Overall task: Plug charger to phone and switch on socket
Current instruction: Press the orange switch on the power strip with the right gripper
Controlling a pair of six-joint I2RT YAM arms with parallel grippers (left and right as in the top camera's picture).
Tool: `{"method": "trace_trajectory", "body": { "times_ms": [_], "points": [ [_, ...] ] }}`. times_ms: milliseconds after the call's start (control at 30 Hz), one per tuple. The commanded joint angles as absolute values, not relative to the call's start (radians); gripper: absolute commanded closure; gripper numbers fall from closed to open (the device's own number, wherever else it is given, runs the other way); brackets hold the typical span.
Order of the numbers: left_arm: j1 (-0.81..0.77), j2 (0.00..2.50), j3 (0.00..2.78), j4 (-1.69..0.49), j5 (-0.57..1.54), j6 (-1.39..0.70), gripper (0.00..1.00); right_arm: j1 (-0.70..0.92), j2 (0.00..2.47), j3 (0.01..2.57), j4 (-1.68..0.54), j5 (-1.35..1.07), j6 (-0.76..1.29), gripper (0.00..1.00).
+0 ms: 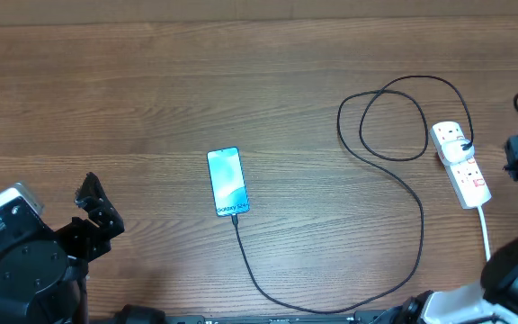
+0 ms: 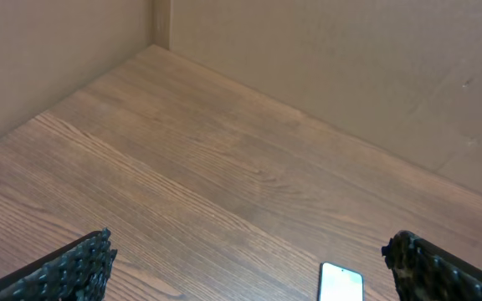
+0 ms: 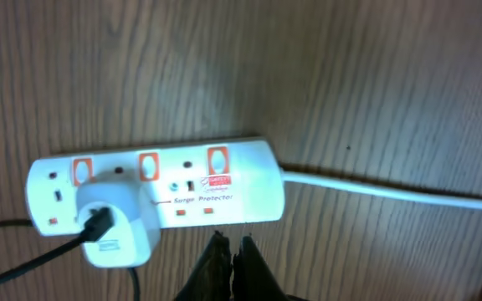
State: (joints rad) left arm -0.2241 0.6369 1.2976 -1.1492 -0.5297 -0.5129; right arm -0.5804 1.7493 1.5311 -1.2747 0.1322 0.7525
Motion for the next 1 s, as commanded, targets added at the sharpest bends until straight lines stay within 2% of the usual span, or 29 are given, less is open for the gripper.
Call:
{"method": "trace_trajectory", "body": {
  "times_ms": [0, 267, 567, 967],
  "points": [
    [-0.229, 0.634, 1.296, -1.149, -0.556, -0.493, 0.00, -0.578, 1.845, 1.670, -1.314, 0.072, 0.671, 0.96],
    [-0.229, 0.633, 1.296, -1.151, -0.556, -0.493, 0.01, -0.577, 2.003, 1.868, -1.404, 0.012, 0.622, 0.96],
    [-0.229, 0.633, 1.296, -1.153, -0.556, -0.493, 0.00, -0.536, 2.136, 1.874, -1.416, -0.017, 0.567, 0.96],
    [-0.229, 0.633, 1.296, -1.153, -0.556, -0.493, 0.00, -0.521, 2.195, 1.871, -1.382, -0.017, 0.566, 0.96]
  ]
}}
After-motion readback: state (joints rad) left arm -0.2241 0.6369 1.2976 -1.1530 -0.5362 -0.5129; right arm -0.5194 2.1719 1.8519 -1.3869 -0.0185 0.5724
